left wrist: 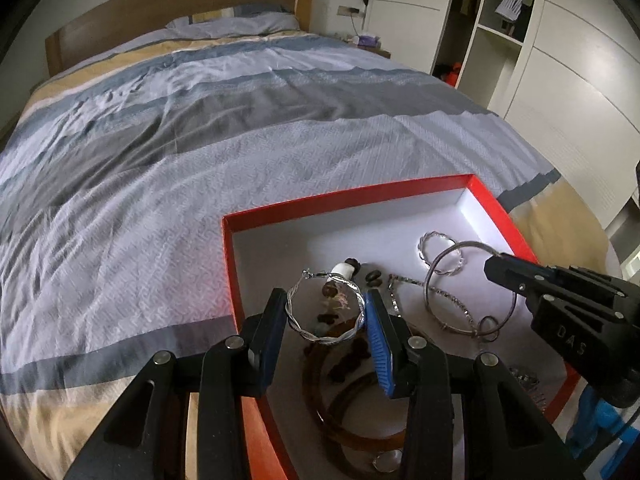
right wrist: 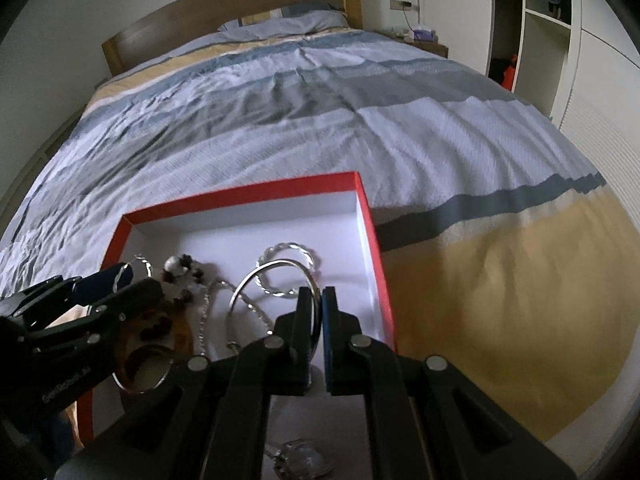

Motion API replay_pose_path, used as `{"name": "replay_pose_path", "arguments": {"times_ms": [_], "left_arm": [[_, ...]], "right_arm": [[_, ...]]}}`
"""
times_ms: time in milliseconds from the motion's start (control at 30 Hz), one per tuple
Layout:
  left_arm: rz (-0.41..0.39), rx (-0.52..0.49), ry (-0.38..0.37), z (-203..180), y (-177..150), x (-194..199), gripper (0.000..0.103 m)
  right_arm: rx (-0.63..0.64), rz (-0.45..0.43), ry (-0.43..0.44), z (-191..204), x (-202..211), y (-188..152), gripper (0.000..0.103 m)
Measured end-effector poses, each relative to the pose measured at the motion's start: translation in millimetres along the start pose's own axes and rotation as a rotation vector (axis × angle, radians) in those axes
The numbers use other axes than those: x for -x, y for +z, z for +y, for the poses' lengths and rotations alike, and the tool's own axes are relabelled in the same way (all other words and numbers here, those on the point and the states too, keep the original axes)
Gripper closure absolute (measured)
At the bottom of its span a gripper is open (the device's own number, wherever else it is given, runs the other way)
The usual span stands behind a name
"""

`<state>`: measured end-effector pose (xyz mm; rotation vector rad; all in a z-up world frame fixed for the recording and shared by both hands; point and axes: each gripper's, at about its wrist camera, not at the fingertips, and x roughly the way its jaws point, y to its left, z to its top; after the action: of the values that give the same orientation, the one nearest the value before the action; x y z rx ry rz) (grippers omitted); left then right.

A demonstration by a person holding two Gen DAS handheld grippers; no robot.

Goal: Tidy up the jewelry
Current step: 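Carry both hoops into the red box and open both tools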

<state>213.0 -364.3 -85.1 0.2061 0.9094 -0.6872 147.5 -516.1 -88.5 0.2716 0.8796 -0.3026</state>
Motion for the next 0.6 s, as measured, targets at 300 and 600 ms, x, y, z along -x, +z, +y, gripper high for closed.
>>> {"name": "replay_pose_path", "arguments": {"times_ms": [300, 600], "left_arm": [[0.007, 0.003, -0.001, -1.6, -0.2, 2.1, 0.063], [-0.039, 0.004, 0.009, -6.0, -1.6, 40.7, 0.053]], "right_arm": [[0.010, 0.029, -0.031, -3.2, -2.8, -4.4, 0.096], [0.015, 0.010, -0.034, -1.4, 23.8, -10.6, 0.075]]}}
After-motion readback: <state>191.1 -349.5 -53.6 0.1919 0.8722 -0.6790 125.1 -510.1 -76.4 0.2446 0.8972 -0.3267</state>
